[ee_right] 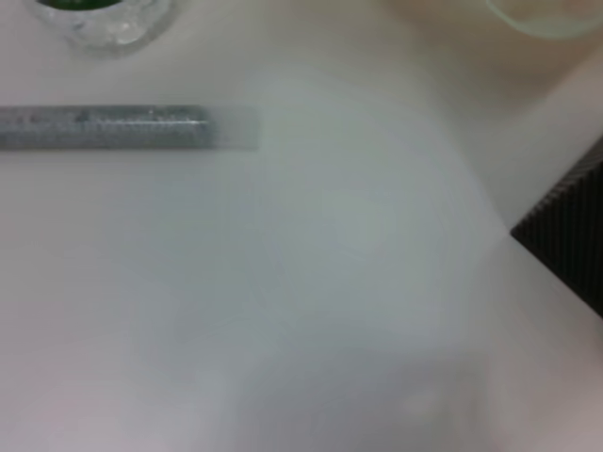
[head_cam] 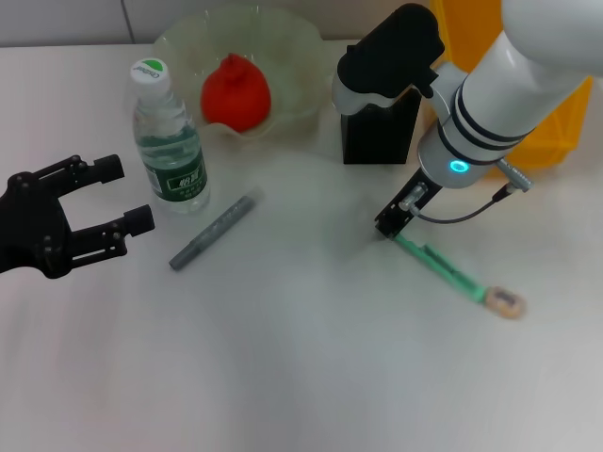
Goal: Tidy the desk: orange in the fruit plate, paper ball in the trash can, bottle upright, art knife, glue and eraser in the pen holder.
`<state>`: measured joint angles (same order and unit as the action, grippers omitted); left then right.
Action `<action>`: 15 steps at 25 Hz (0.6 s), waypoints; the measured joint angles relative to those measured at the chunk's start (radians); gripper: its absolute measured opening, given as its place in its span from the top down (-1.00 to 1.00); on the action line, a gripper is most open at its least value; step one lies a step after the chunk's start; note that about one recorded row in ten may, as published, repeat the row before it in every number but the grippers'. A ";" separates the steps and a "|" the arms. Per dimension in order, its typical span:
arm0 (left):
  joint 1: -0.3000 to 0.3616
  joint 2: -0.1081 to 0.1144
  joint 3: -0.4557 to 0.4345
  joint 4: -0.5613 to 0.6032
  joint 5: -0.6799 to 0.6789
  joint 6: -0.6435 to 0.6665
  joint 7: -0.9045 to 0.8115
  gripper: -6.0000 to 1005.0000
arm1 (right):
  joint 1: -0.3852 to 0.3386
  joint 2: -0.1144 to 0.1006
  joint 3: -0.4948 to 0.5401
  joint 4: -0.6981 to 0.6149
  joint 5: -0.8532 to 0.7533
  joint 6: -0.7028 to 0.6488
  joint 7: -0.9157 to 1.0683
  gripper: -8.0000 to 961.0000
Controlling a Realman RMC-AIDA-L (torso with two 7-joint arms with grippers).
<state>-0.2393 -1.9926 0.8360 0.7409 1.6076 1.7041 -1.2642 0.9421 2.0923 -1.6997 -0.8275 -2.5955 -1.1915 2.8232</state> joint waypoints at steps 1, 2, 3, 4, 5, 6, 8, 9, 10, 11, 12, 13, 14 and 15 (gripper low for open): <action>0.000 0.000 0.000 0.000 0.000 0.000 0.003 -0.61 | 0.000 0.000 0.000 -0.001 0.006 -0.003 0.000 0.32; 0.000 0.000 0.000 0.000 0.000 -0.001 0.004 -0.61 | 0.000 0.000 0.000 0.000 0.013 -0.004 0.000 0.42; 0.000 0.000 0.000 0.000 0.000 -0.001 0.004 -0.61 | 0.001 0.000 0.000 0.001 0.017 -0.004 0.000 0.45; 0.000 0.000 0.000 0.000 0.000 -0.002 0.004 -0.61 | 0.001 0.000 0.000 0.003 0.019 -0.005 0.000 0.47; 0.000 0.000 0.000 0.000 0.000 -0.003 0.005 -0.61 | 0.001 0.000 0.000 0.004 0.020 -0.005 0.000 0.49; 0.000 0.000 0.001 0.000 0.000 -0.004 0.005 -0.61 | 0.001 0.000 0.000 0.004 0.020 -0.007 0.000 0.51; 0.000 0.000 0.000 -0.002 0.000 -0.006 0.005 -0.61 | 0.000 0.000 0.000 0.002 0.020 -0.011 0.000 0.56; 0.000 0.000 0.000 -0.005 0.000 -0.008 0.006 -0.61 | -0.001 0.000 0.000 0.000 0.020 -0.013 0.000 0.58; 0.000 0.000 0.000 -0.009 0.000 -0.011 0.008 -0.61 | -0.002 0.000 0.000 -0.001 0.020 -0.014 0.000 0.61; 0.000 0.000 0.001 -0.012 0.000 -0.013 0.010 -0.61 | -0.002 0.000 0.000 -0.002 0.020 -0.016 0.000 0.63; 0.000 0.000 0.001 -0.012 0.000 -0.013 0.010 -0.61 | -0.003 0.000 0.002 -0.006 0.020 -0.021 -0.001 0.63; -0.001 0.000 0.002 -0.023 0.000 -0.017 0.020 -0.61 | -0.004 0.000 0.004 -0.011 0.020 -0.026 -0.002 0.63; -0.002 0.000 0.003 -0.024 0.000 -0.018 0.022 -0.61 | -0.008 0.000 0.007 -0.023 0.020 -0.032 -0.003 0.63; -0.002 0.000 0.003 -0.027 0.000 -0.018 0.024 -0.60 | -0.013 -0.001 0.009 -0.040 0.020 -0.038 -0.005 0.63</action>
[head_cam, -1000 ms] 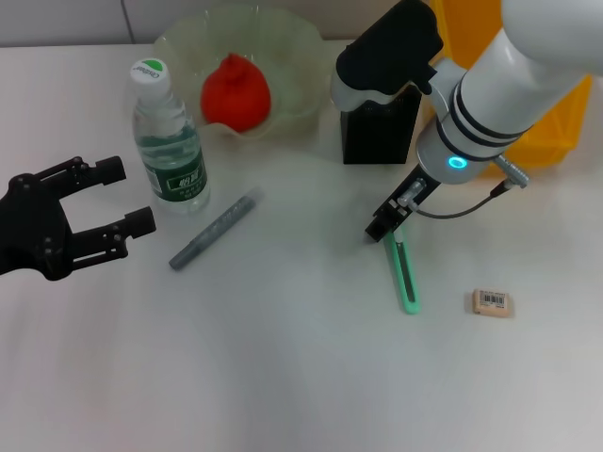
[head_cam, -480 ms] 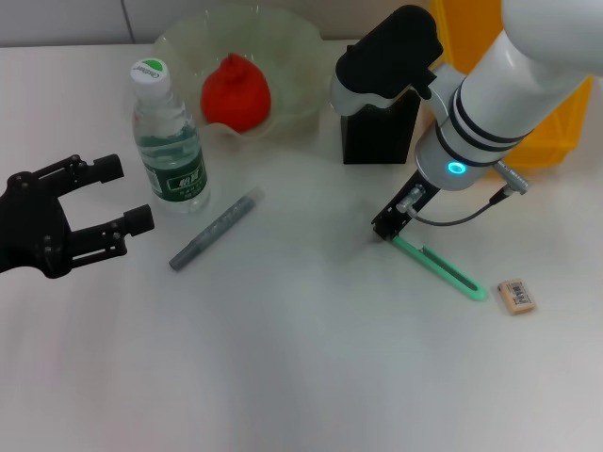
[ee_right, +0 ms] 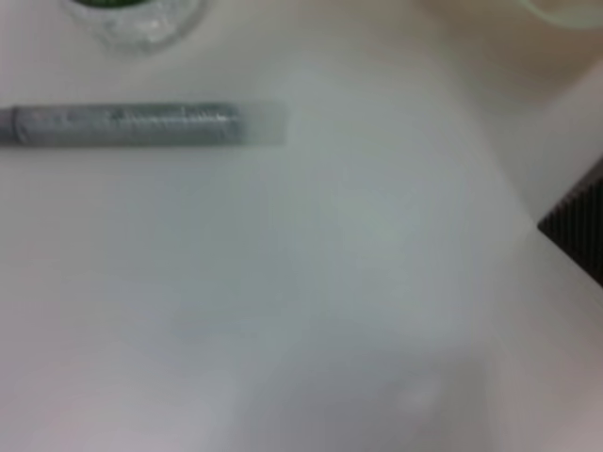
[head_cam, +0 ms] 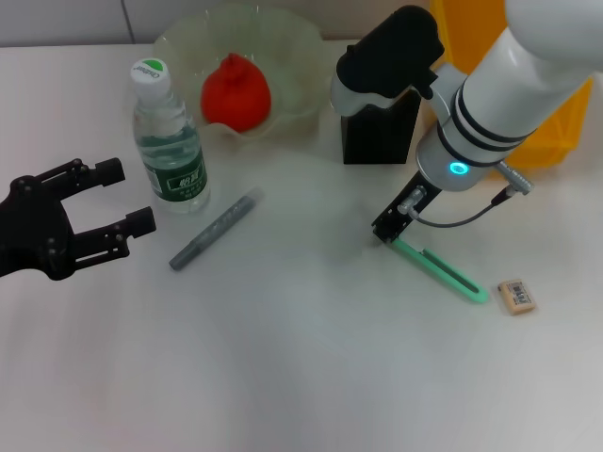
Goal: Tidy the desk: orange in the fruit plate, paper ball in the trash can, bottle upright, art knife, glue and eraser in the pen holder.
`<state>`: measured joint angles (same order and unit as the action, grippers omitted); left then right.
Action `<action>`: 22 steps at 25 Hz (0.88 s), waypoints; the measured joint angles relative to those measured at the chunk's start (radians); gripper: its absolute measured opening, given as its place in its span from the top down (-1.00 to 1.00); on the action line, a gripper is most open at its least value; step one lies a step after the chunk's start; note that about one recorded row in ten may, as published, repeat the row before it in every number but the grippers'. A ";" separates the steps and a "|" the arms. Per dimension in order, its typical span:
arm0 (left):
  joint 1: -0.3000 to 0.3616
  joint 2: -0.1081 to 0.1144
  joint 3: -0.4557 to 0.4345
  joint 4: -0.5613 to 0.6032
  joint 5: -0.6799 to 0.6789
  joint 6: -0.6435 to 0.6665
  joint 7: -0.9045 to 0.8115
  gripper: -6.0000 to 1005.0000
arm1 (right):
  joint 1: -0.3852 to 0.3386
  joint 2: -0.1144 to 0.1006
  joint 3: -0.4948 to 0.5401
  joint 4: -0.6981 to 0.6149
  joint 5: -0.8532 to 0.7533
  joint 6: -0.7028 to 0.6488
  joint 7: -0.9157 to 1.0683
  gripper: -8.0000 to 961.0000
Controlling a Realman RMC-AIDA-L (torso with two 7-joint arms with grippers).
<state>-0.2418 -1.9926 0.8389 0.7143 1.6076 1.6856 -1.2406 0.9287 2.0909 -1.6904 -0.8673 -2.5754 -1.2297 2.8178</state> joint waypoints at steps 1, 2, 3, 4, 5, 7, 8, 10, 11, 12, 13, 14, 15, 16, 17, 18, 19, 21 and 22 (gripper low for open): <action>0.000 0.000 0.000 0.000 0.000 0.000 0.000 -0.60 | -0.008 -0.001 0.001 -0.020 0.000 -0.003 0.000 0.63; 0.000 0.000 0.001 -0.001 0.000 0.000 0.001 -0.60 | -0.026 -0.004 0.001 -0.062 0.000 -0.010 -0.002 0.63; 0.000 0.000 0.001 -0.001 0.000 0.000 0.001 -0.60 | -0.026 -0.004 0.001 -0.062 0.000 -0.010 -0.002 0.63; -0.001 0.000 0.001 -0.001 0.000 0.000 0.001 -0.60 | -0.035 -0.006 0.002 -0.084 0.000 -0.017 -0.003 0.63; -0.001 0.000 -0.001 -0.001 0.000 0.001 0.001 -0.60 | -0.040 -0.007 0.002 -0.099 0.000 -0.024 -0.004 0.63; -0.001 0.000 -0.002 -0.001 0.000 0.002 0.001 -0.60 | -0.053 -0.008 0.006 -0.139 -0.003 -0.049 -0.006 0.63; -0.001 0.000 -0.002 -0.001 0.000 0.002 0.001 -0.60 | -0.053 -0.008 0.006 -0.139 -0.003 -0.049 -0.006 0.63; -0.001 0.000 -0.003 -0.001 0.000 0.002 0.001 -0.60 | -0.065 -0.008 0.012 -0.175 -0.005 -0.068 -0.007 0.63; -0.001 0.000 -0.003 -0.001 0.000 0.002 0.001 -0.60 | -0.071 -0.009 0.014 -0.196 -0.005 -0.076 -0.007 0.63; -0.001 0.000 -0.002 -0.001 0.000 0.002 0.001 -0.60 | -0.079 -0.009 0.018 -0.224 -0.006 -0.085 -0.008 0.63; -0.001 0.000 -0.001 -0.001 0.000 0.001 0.001 -0.60 | -0.088 -0.010 0.030 -0.260 -0.006 -0.102 -0.013 0.63; -0.001 0.000 -0.001 -0.001 0.000 0.001 0.001 -0.60 | -0.094 -0.011 0.045 -0.288 -0.007 -0.115 -0.020 0.63; -0.002 0.000 -0.001 -0.001 0.000 0.001 0.002 -0.60 | -0.101 -0.011 0.072 -0.318 -0.007 -0.130 -0.031 0.63; -0.003 -0.001 -0.002 -0.001 0.000 0.001 0.003 -0.60 | -0.109 -0.011 0.104 -0.355 -0.006 -0.149 -0.046 0.63; -0.003 -0.001 -0.003 -0.001 0.000 0.000 0.005 -0.60 | -0.132 -0.011 0.168 -0.442 -0.004 -0.172 -0.068 0.63; -0.003 -0.001 -0.003 -0.001 0.000 0.000 0.005 -0.60 | -0.132 -0.011 0.168 -0.442 -0.004 -0.172 -0.068 0.63; -0.004 -0.002 -0.003 -0.001 0.000 0.000 0.006 -0.60 | -0.144 -0.011 0.194 -0.488 -0.003 -0.176 -0.077 0.63; -0.005 -0.005 -0.003 -0.001 0.000 -0.001 0.006 -0.60 | -0.167 -0.011 0.240 -0.567 -0.002 -0.168 -0.091 0.63; -0.005 -0.006 -0.003 -0.001 0.000 -0.002 0.006 -0.60 | -0.180 -0.011 0.284 -0.623 -0.001 -0.147 -0.107 0.63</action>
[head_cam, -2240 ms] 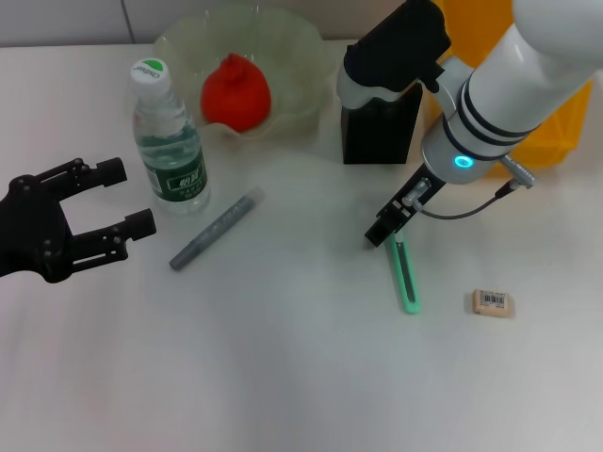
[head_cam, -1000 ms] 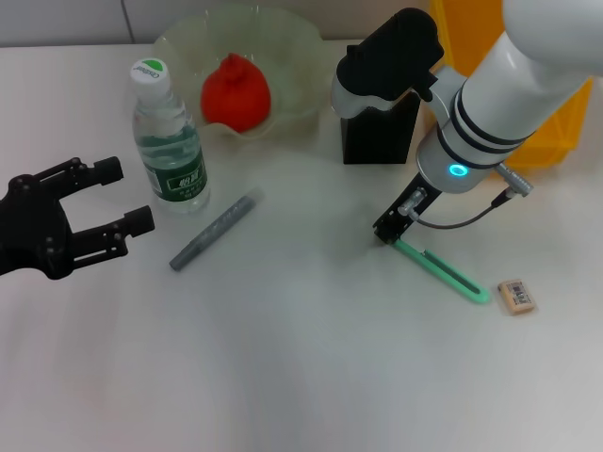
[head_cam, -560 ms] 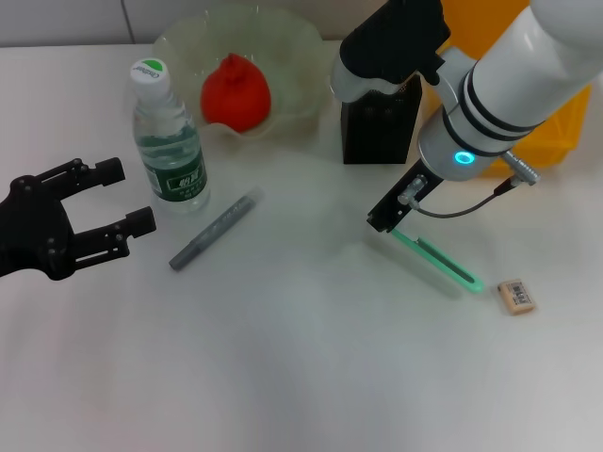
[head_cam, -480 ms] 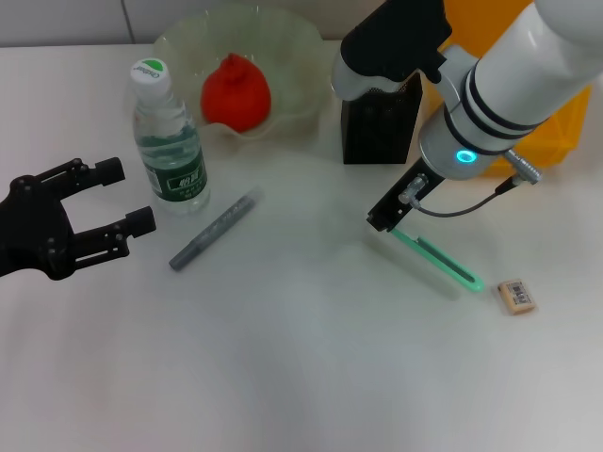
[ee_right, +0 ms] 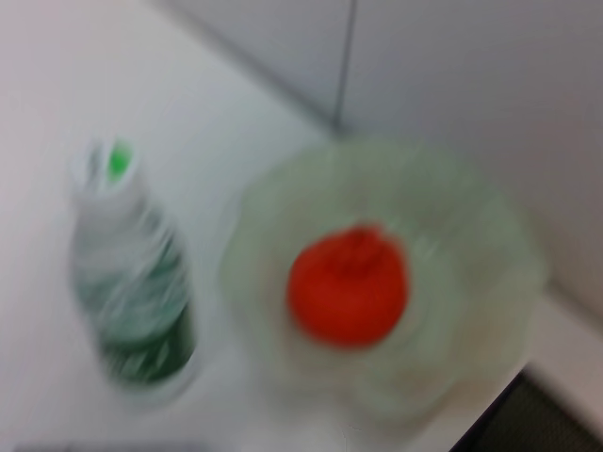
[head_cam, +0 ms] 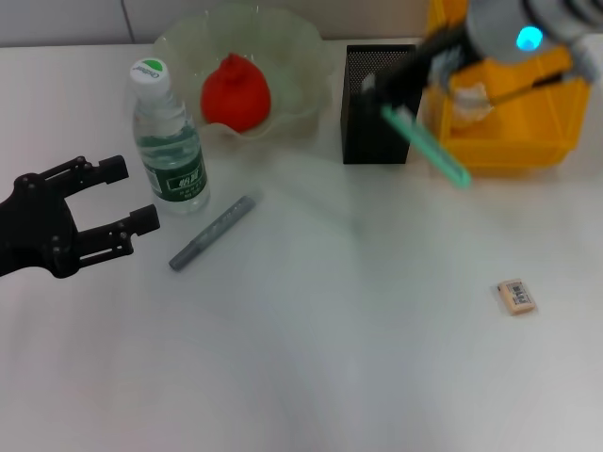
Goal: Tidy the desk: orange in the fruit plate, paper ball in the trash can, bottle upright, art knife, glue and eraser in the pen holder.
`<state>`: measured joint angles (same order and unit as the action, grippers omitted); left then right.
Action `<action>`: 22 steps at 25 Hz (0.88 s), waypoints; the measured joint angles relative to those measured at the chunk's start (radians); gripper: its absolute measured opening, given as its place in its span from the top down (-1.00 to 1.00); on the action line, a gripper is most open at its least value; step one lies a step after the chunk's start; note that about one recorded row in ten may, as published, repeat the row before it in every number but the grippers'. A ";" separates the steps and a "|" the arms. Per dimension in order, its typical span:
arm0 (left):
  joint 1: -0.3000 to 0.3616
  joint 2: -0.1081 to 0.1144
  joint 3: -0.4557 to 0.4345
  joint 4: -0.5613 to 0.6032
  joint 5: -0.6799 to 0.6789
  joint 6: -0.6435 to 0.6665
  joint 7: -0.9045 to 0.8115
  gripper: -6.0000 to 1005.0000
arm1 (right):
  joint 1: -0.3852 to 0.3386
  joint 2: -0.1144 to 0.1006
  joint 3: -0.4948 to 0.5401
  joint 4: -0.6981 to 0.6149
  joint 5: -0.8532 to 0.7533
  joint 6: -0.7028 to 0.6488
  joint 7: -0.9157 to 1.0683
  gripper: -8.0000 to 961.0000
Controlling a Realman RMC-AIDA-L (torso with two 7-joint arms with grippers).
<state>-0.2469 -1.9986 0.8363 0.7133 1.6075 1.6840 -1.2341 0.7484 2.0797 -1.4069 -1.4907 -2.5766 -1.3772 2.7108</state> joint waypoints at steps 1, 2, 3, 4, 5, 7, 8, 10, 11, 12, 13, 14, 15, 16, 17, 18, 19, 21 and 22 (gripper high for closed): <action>0.000 -0.001 0.000 0.000 0.000 -0.001 0.000 -0.60 | 0.000 0.000 0.000 0.000 0.000 0.000 0.000 0.63; 0.000 -0.001 0.000 0.000 0.000 -0.001 0.000 -0.60 | -0.005 0.000 0.020 -0.020 0.001 0.017 -0.007 0.63; 0.000 -0.001 0.000 0.000 0.000 -0.001 0.000 -0.60 | -0.010 0.001 0.035 -0.033 0.002 0.043 -0.013 0.63; 0.000 -0.002 0.000 -0.001 0.000 -0.002 0.000 -0.60 | -0.013 0.001 0.042 -0.037 0.002 0.073 -0.016 0.63; 0.000 -0.002 0.000 -0.004 0.000 -0.003 0.000 -0.60 | -0.018 0.001 0.050 -0.035 0.005 0.140 -0.024 0.63; -0.002 -0.002 0.000 -0.009 0.000 -0.003 0.001 -0.60 | -0.021 0.001 0.052 -0.024 0.014 0.186 -0.033 0.63; -0.002 -0.002 0.000 -0.009 0.000 -0.003 0.001 -0.60 | -0.023 0.001 0.052 -0.011 0.027 0.227 -0.044 0.63; -0.005 -0.005 0.000 -0.015 0.000 -0.008 0.001 -0.60 | -0.022 0.001 0.053 0.058 0.101 0.333 -0.090 0.63; -0.005 -0.006 0.000 -0.015 0.000 -0.009 0.001 -0.60 | -0.022 0.001 0.053 0.058 0.101 0.333 -0.090 0.63; -0.005 -0.006 0.000 -0.015 0.000 -0.010 0.001 -0.60 | -0.020 0.001 0.053 0.090 0.132 0.369 -0.114 0.63; -0.006 -0.006 0.000 -0.017 0.000 -0.010 0.001 -0.60 | -0.017 0.000 0.053 0.117 0.159 0.401 -0.138 0.63; -0.006 -0.006 0.000 -0.018 0.000 -0.010 0.001 -0.60 | -0.015 0.000 0.052 0.142 0.180 0.430 -0.162 0.63; -0.007 -0.006 0.000 -0.020 0.000 -0.011 0.001 -0.60 | -0.012 0.000 0.047 0.186 0.208 0.478 -0.197 0.63; -0.007 -0.006 0.000 -0.021 0.000 -0.012 0.001 -0.60 | -0.012 0.000 0.047 0.186 0.208 0.478 -0.197 0.63; -0.007 -0.006 0.000 -0.022 0.000 -0.013 0.001 -0.60 | -0.011 0.000 0.045 0.204 0.213 0.498 -0.209 0.63; -0.008 -0.007 0.000 -0.022 0.000 -0.016 0.001 -0.60 | -0.011 0.001 0.042 0.222 0.217 0.520 -0.218 0.63; -0.008 -0.007 0.000 -0.023 0.000 -0.017 0.001 -0.60 | -0.012 0.002 0.038 0.239 0.218 0.542 -0.226 0.63; -0.008 -0.008 0.000 -0.023 -0.001 -0.019 0.001 -0.60 | -0.015 0.003 0.025 0.267 0.219 0.579 -0.234 0.63; -0.008 -0.011 -0.001 -0.024 -0.005 -0.020 0.001 -0.60 | -0.017 0.003 0.016 0.278 0.220 0.599 -0.237 0.63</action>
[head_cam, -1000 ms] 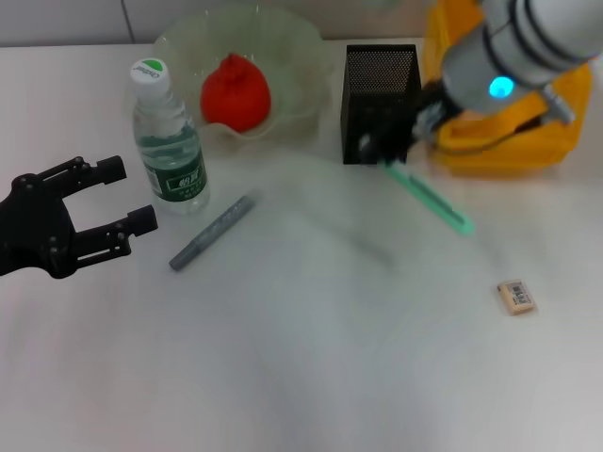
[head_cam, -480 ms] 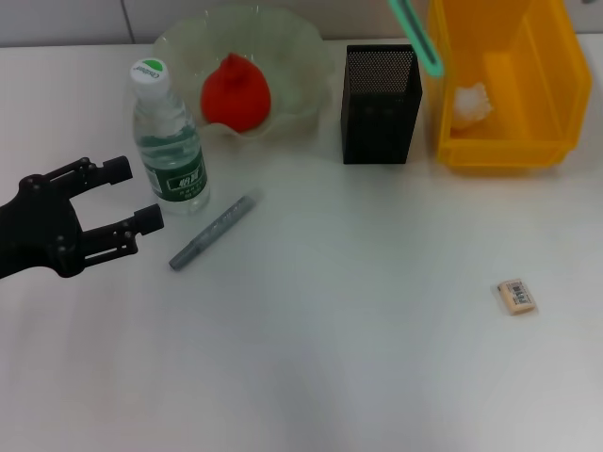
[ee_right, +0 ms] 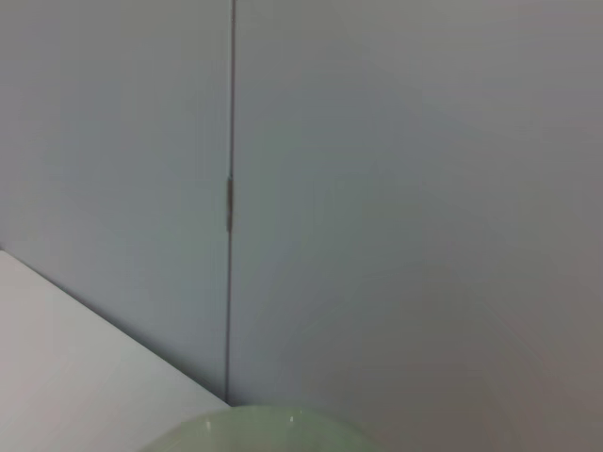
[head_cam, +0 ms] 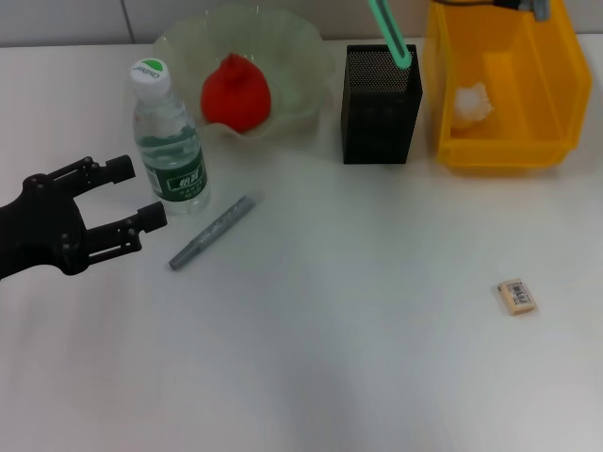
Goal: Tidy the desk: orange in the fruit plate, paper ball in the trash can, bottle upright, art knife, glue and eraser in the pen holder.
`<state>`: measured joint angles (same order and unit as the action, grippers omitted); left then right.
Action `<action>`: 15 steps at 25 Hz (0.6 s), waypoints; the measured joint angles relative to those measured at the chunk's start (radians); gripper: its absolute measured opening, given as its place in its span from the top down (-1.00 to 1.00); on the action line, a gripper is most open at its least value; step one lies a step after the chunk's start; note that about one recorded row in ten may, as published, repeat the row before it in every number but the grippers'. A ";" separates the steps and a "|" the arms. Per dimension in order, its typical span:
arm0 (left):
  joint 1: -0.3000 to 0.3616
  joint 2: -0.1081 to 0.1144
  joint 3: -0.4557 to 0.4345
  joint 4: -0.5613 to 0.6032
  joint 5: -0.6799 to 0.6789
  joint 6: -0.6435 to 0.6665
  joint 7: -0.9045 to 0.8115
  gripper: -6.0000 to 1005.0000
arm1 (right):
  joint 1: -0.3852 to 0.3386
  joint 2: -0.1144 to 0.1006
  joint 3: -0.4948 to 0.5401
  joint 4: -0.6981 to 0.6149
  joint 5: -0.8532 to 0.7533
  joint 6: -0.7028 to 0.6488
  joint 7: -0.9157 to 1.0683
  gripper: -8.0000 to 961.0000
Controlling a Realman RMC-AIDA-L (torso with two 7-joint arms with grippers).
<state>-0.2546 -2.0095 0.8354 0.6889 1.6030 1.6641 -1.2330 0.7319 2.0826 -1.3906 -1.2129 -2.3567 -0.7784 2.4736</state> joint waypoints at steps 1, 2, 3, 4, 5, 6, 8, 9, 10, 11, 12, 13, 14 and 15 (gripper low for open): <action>0.000 -0.001 0.000 0.000 -0.001 0.000 0.000 -0.60 | -0.003 0.000 -0.013 0.012 0.000 0.022 -0.004 0.63; 0.000 -0.002 -0.001 0.000 -0.001 -0.001 0.001 -0.60 | -0.005 0.001 -0.025 0.023 0.001 0.042 -0.007 0.63; 0.000 -0.005 -0.003 0.000 -0.002 -0.002 0.006 -0.60 | -0.010 0.001 -0.037 0.031 0.003 0.064 -0.010 0.63; 0.000 -0.007 -0.003 0.000 -0.002 -0.002 0.008 -0.60 | -0.017 0.002 -0.055 0.038 0.008 0.096 -0.013 0.63; 0.000 -0.007 -0.004 0.000 -0.002 -0.003 0.010 -0.60 | -0.027 0.003 -0.076 0.047 0.013 0.127 -0.014 0.63; 0.000 -0.009 -0.006 0.000 -0.002 -0.003 0.012 -0.60 | -0.037 0.002 -0.102 0.051 0.019 0.163 -0.014 0.63; -0.001 -0.014 -0.014 -0.001 0.003 -0.006 0.013 -0.60 | -0.052 0.002 -0.145 0.055 0.027 0.213 -0.015 0.63; -0.001 -0.014 -0.014 -0.001 0.003 -0.006 0.013 -0.60 | -0.058 0.002 -0.162 0.057 0.028 0.234 -0.015 0.63; -0.001 -0.015 -0.015 -0.002 0.004 -0.007 0.013 -0.60 | -0.060 0.002 -0.173 0.059 0.028 0.247 -0.015 0.63; -0.001 -0.015 -0.015 -0.002 0.004 -0.008 0.013 -0.60 | -0.059 0.002 -0.176 0.064 0.029 0.253 -0.015 0.63; -0.002 -0.015 -0.015 -0.002 0.004 -0.010 0.013 -0.60 | -0.057 0.001 -0.178 0.069 0.029 0.255 -0.015 0.63; -0.002 -0.015 -0.015 -0.003 0.004 -0.011 0.013 -0.60 | -0.054 0.001 -0.178 0.075 0.029 0.257 -0.015 0.63; -0.002 -0.015 -0.015 -0.006 0.005 -0.012 0.014 -0.60 | -0.051 0.001 -0.178 0.084 0.030 0.261 -0.015 0.63; -0.002 -0.015 -0.015 -0.006 0.005 -0.012 0.014 -0.60 | -0.049 0.001 -0.178 0.093 0.031 0.266 -0.016 0.63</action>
<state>-0.2565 -2.0249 0.8200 0.6826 1.6075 1.6524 -1.2188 0.6825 2.0833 -1.5687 -1.1202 -2.3262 -0.5123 2.4579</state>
